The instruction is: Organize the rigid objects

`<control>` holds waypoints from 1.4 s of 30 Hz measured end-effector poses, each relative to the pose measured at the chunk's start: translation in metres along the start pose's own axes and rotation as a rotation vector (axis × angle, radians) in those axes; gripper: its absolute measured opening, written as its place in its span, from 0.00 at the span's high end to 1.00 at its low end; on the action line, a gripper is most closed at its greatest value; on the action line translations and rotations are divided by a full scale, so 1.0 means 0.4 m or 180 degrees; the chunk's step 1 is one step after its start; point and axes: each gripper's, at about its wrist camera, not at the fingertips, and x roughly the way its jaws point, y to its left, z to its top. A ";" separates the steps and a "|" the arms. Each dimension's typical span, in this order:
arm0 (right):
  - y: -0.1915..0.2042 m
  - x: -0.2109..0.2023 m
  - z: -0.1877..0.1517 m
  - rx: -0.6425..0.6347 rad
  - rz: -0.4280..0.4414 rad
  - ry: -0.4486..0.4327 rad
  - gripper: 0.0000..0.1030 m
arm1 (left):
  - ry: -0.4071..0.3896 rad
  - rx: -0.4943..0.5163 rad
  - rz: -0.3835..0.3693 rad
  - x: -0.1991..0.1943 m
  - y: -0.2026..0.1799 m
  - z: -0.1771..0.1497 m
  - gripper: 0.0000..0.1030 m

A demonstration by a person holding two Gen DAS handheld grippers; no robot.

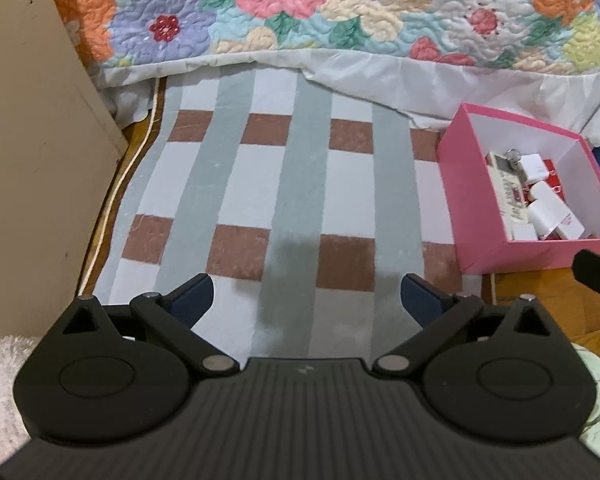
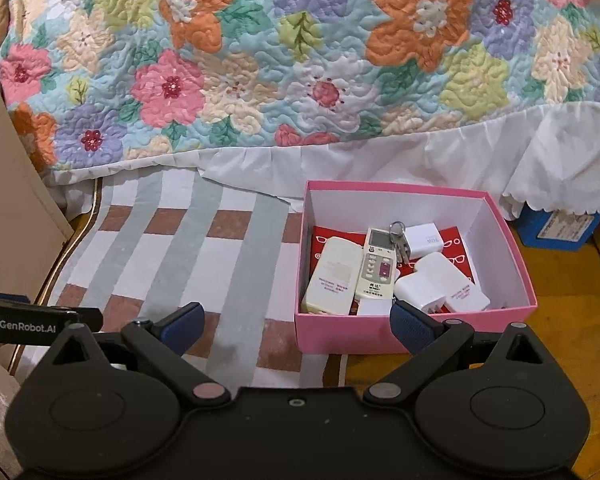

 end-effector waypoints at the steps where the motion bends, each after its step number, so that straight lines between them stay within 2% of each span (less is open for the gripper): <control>1: 0.000 0.002 0.000 0.0002 -0.0015 0.0013 0.02 | 0.0040 0.0006 0.0029 0.002 0.002 0.001 0.01; 4: 0.004 0.005 -0.001 -0.0033 -0.0053 0.0040 0.02 | 0.0154 0.0043 0.0095 0.008 0.003 0.004 0.01; 17: 0.014 0.027 -0.011 -0.0023 -0.0275 0.0229 0.02 | 0.0238 0.0034 0.0044 0.021 0.015 -0.005 0.01; 22: 0.031 0.025 -0.010 -0.0174 -0.0342 0.0215 0.02 | 0.0254 0.0076 0.0053 0.025 0.021 -0.013 0.01; 42: 0.052 0.010 -0.005 -0.0244 -0.0334 0.0224 0.02 | 0.0241 0.0131 0.0184 0.019 0.031 -0.010 0.01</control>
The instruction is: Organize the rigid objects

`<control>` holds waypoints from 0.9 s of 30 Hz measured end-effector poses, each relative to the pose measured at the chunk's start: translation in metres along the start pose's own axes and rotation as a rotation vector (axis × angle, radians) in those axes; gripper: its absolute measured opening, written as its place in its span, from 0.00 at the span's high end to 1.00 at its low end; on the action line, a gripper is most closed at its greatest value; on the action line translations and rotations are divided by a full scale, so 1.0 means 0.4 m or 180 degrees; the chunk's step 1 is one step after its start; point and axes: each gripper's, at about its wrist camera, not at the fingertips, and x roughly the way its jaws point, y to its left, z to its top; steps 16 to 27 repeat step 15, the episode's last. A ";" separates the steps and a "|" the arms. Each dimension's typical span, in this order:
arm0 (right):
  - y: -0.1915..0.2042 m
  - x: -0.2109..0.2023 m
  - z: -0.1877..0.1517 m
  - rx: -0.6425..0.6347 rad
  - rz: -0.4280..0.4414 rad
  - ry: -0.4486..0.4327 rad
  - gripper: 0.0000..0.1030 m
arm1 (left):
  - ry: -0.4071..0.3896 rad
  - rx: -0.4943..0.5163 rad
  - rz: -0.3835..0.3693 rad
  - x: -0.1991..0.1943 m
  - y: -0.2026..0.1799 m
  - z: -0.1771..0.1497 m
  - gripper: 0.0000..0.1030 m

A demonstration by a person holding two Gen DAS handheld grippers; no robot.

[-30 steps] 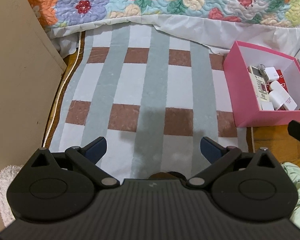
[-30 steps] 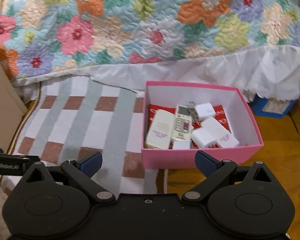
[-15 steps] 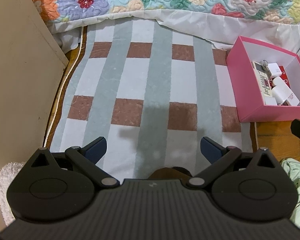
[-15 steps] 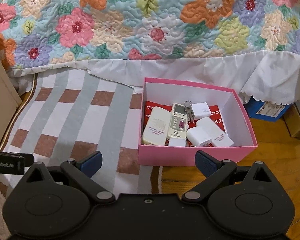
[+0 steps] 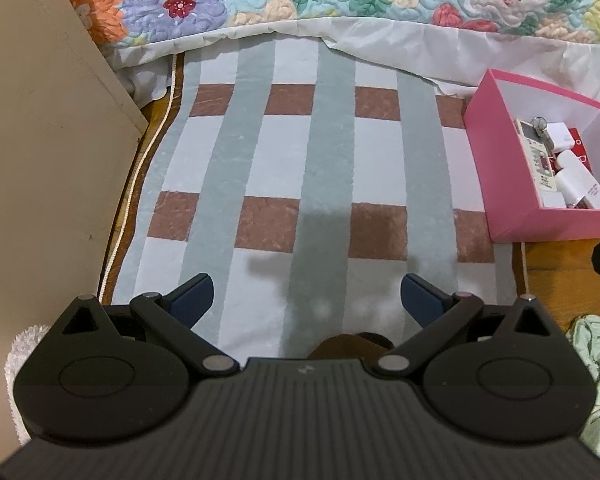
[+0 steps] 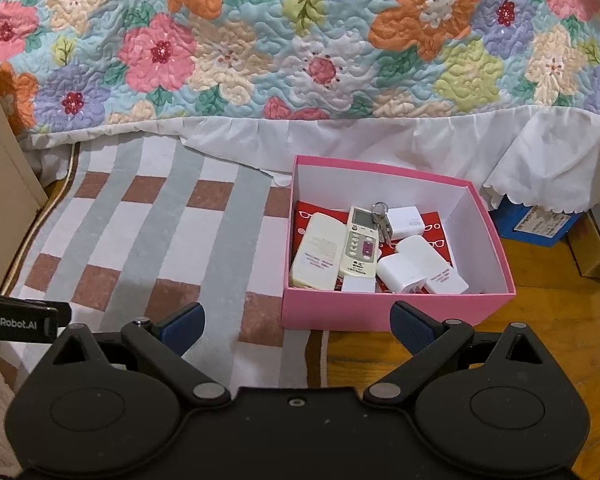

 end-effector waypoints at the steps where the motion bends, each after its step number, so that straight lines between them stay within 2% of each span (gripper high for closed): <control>1: 0.001 0.000 0.000 0.0014 0.0007 0.0004 0.02 | -0.0014 -0.0001 0.0015 -0.001 0.001 -0.001 0.01; 13: -0.006 0.002 0.001 0.0028 0.0045 0.0021 0.02 | -0.0125 0.0039 0.0188 -0.012 0.004 -0.003 0.01; 27: -0.010 0.004 0.000 0.0027 0.0055 0.0023 0.02 | -0.0119 0.0039 0.0190 -0.013 0.005 -0.004 0.01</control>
